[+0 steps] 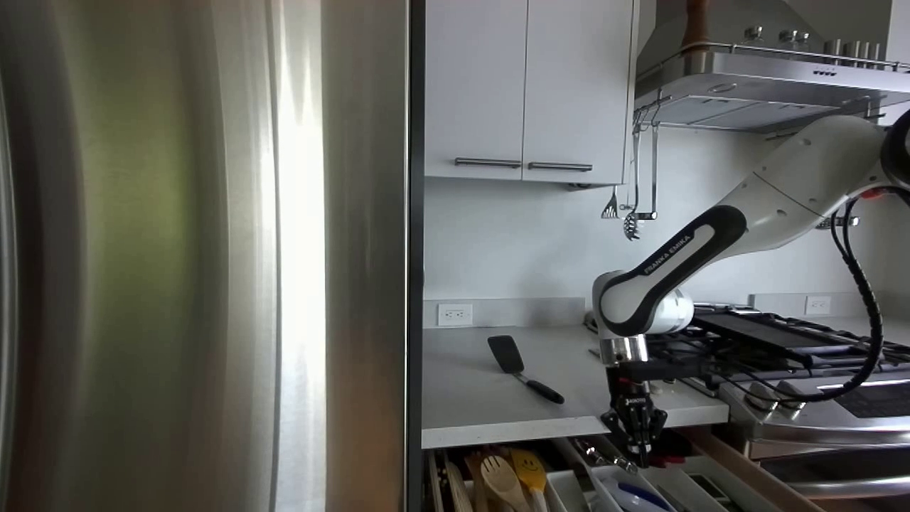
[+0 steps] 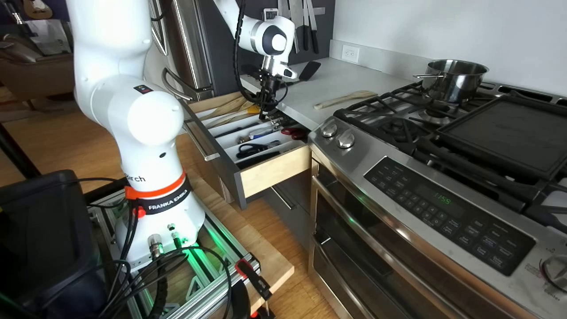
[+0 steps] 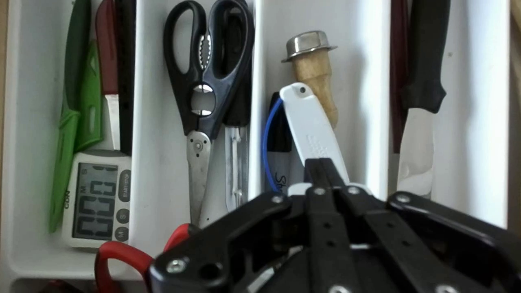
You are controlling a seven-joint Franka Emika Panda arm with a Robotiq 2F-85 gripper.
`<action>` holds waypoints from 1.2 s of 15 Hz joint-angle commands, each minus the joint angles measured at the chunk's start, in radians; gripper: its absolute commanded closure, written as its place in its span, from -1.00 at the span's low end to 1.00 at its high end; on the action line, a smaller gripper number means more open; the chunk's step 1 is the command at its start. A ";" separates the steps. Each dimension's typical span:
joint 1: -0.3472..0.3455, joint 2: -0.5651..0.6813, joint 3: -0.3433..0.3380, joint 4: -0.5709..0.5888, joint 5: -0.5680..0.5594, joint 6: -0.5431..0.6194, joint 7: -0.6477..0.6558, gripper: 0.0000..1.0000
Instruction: Pick up the silver ice cream scoop and put it in third top utensil compartment from the right in the open drawer
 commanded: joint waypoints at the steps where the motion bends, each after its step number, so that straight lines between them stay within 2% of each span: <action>1: -0.018 0.040 0.007 -0.012 0.005 0.086 -0.045 0.99; 9: -0.006 0.022 0.012 -0.099 -0.029 0.379 -0.098 0.99; 14: 0.029 -0.019 -0.012 -0.195 -0.153 0.611 -0.033 0.99; 18: 0.067 -0.039 -0.064 -0.261 -0.298 0.759 0.077 0.99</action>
